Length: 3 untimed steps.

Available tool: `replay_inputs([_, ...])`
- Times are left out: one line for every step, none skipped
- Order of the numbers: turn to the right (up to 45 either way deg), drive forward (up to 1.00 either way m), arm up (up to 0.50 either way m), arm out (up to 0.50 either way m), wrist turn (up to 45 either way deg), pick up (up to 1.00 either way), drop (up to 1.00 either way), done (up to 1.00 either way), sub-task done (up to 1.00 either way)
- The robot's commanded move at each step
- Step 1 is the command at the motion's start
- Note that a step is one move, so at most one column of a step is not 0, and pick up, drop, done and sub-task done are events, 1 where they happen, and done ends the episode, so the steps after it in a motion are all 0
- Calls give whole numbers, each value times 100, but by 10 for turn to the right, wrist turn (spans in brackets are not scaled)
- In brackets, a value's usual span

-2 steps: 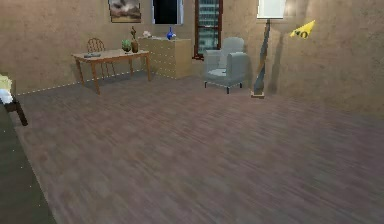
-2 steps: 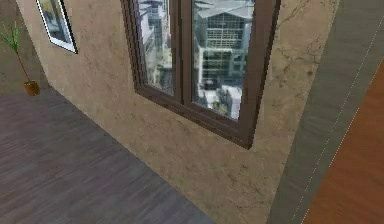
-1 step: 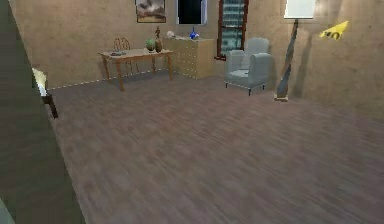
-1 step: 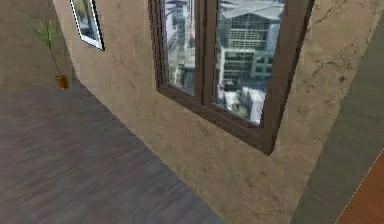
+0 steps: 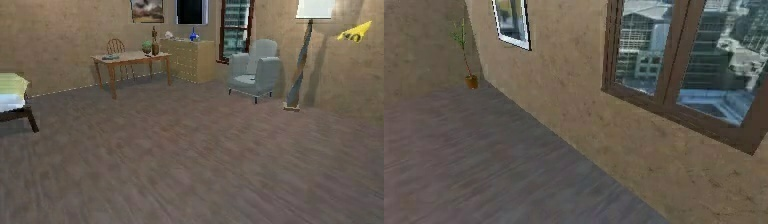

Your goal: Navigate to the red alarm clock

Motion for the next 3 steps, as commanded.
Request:
replay_inputs([0, 100, 0, 0, 0, 0, 0, 0, 0])
replay_inputs([0, 100, 0, 0, 0, 0, 0, 0, 0])
replay_inputs([-30, 0, 0, 0, 0, 0, 0, 0, 0])
